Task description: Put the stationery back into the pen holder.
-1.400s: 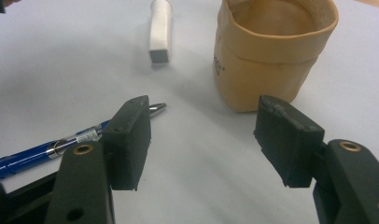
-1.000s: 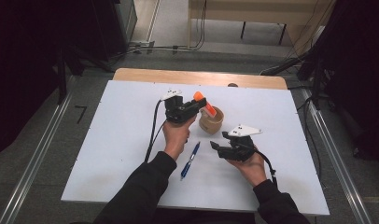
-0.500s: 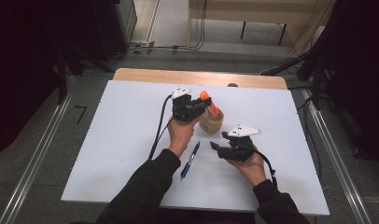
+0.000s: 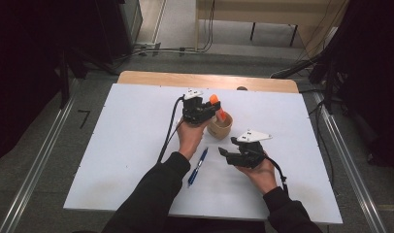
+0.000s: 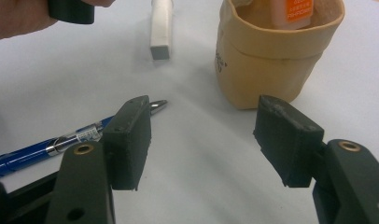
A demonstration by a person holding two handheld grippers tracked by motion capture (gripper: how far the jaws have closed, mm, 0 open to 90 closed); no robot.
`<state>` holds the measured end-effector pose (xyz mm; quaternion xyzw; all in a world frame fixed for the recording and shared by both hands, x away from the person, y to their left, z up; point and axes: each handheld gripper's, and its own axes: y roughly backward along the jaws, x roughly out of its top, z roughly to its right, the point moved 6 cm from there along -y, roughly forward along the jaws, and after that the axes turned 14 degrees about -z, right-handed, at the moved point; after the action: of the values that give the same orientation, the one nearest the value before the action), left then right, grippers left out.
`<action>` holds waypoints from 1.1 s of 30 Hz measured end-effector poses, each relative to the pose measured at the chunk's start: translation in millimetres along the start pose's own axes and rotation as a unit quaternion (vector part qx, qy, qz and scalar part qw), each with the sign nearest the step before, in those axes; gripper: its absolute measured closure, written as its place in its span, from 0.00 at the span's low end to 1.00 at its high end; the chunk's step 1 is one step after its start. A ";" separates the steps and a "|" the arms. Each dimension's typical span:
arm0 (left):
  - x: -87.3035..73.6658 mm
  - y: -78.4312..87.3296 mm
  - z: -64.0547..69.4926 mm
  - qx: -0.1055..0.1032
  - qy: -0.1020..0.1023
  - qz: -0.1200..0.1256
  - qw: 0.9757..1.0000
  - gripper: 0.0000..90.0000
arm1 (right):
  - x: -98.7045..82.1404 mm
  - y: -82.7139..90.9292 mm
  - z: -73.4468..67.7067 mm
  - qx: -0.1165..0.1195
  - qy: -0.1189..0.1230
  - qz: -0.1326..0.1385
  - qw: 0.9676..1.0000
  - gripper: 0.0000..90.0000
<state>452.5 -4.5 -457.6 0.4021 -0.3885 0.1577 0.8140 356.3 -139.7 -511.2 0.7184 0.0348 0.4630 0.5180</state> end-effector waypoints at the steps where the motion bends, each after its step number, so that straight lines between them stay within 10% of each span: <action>1: 0.0 -0.3 -0.4 -0.001 0.001 -0.001 1.000 0.79 | 0.0 -0.3 0.1 0.000 0.001 0.000 1.000 0.38; 21: -0.2 19.5 -6.6 -0.003 0.013 0.009 1.000 0.55 | -0.3 -2.1 -1.0 -0.002 0.003 -0.003 1.000 0.38; 33: -10.8 44.6 -23.1 0.056 0.022 0.025 0.998 0.26 | 0.3 -3.1 -3.3 -0.003 0.005 0.001 1.000 0.38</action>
<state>431.8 42.1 -450.8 0.4338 -0.3712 0.2088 0.7940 355.5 -135.7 -513.2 0.7143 0.0357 0.4672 0.5197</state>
